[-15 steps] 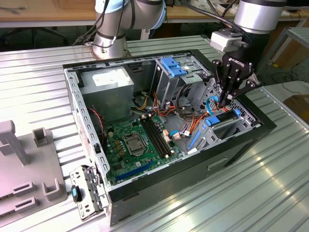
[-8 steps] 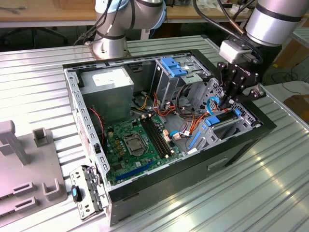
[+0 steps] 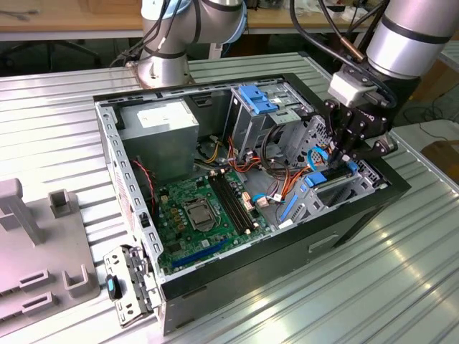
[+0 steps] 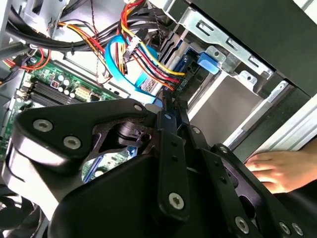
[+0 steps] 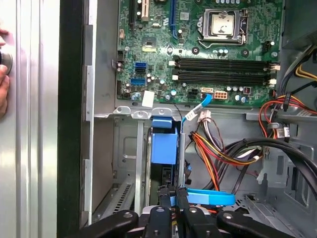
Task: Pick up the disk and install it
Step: 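Insert the second disk wire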
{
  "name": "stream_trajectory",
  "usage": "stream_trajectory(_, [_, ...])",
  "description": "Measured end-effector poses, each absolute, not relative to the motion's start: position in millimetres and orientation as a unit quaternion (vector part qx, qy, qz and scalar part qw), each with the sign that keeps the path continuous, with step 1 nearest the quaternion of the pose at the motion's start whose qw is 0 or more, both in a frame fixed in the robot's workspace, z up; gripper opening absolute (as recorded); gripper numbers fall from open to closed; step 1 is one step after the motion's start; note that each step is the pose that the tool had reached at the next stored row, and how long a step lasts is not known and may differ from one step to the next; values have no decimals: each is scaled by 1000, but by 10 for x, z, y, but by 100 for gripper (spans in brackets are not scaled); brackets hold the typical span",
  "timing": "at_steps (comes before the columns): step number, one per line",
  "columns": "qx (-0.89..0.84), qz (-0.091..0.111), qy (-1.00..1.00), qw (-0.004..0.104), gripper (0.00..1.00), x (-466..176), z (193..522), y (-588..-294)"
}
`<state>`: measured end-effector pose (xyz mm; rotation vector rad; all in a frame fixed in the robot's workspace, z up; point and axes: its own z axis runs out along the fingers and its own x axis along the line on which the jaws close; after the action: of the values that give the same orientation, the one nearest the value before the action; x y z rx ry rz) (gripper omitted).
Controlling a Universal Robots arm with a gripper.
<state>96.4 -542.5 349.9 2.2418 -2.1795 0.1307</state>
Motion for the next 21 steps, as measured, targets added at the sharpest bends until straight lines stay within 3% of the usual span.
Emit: stream_trajectory(21, [711, 38, -702, 2, 16, 981, 3509, -5437])
